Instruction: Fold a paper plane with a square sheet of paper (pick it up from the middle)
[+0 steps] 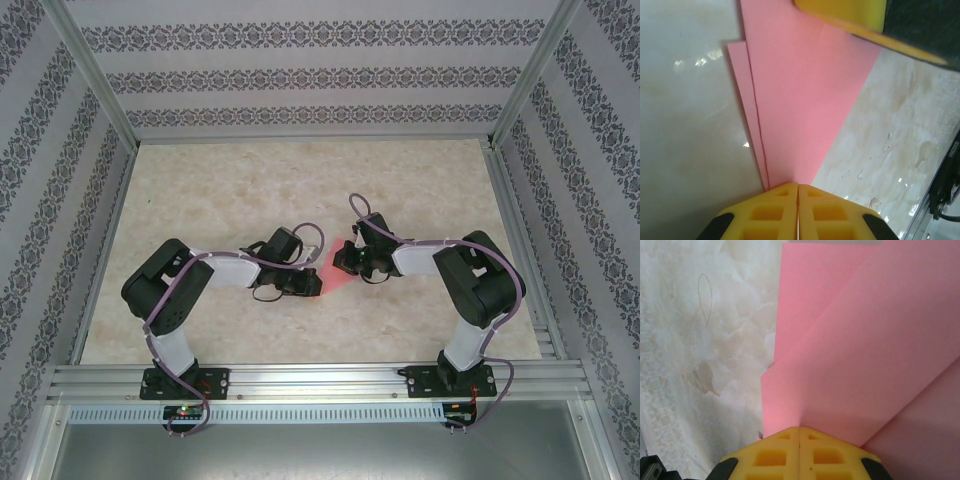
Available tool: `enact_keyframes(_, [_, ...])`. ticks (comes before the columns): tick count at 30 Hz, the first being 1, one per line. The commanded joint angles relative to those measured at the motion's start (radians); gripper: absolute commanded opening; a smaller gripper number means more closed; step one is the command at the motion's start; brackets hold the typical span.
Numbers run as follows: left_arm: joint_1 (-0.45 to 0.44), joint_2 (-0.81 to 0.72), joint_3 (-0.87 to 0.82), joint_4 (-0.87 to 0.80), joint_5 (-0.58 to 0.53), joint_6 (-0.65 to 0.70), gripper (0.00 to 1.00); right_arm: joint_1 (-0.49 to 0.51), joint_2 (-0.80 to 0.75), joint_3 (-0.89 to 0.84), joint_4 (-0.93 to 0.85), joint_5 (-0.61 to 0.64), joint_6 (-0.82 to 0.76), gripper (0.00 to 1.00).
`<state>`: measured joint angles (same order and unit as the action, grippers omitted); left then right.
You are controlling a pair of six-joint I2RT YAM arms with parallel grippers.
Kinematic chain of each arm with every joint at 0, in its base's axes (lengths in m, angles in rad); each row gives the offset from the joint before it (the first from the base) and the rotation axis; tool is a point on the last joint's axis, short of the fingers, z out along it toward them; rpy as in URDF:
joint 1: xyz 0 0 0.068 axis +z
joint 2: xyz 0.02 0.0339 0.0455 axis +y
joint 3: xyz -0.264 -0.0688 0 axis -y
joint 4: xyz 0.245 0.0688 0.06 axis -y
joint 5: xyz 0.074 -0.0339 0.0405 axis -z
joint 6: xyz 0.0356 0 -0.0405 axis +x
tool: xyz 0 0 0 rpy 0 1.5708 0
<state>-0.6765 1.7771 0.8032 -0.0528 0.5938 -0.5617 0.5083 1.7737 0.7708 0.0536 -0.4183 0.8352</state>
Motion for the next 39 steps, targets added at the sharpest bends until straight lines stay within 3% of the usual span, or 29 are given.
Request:
enact_keyframes(1, [-0.009, -0.020, -0.062, -0.174, 0.012, 0.051, 0.09, -0.014, 0.078, -0.030, -0.139, 0.113, -0.036, 0.02])
enact_keyframes(9, [-0.009, -0.098, -0.037, -0.197, -0.009, 0.053, 0.09, -0.016, 0.086, -0.030, -0.143, 0.115, -0.039, 0.02])
enact_keyframes(14, [-0.009, -0.194, -0.034, -0.058, -0.062, -0.037, 0.09, -0.017, 0.090, -0.030, -0.137, 0.112, -0.035, 0.02])
enact_keyframes(21, [-0.012, -0.108, -0.030, 0.105, -0.046, -0.128, 0.09, -0.016, 0.095, -0.030, -0.122, 0.102, -0.025, 0.02])
enact_keyframes(30, [-0.017, -0.009, -0.016, 0.035, -0.063, -0.114, 0.05, -0.017, 0.070, -0.023, -0.103, 0.076, -0.027, 0.02])
enact_keyframes(39, [-0.020, 0.007, -0.030, -0.067, -0.123, -0.071, 0.01, 0.021, -0.091, 0.049, -0.090, -0.008, -0.095, 0.03])
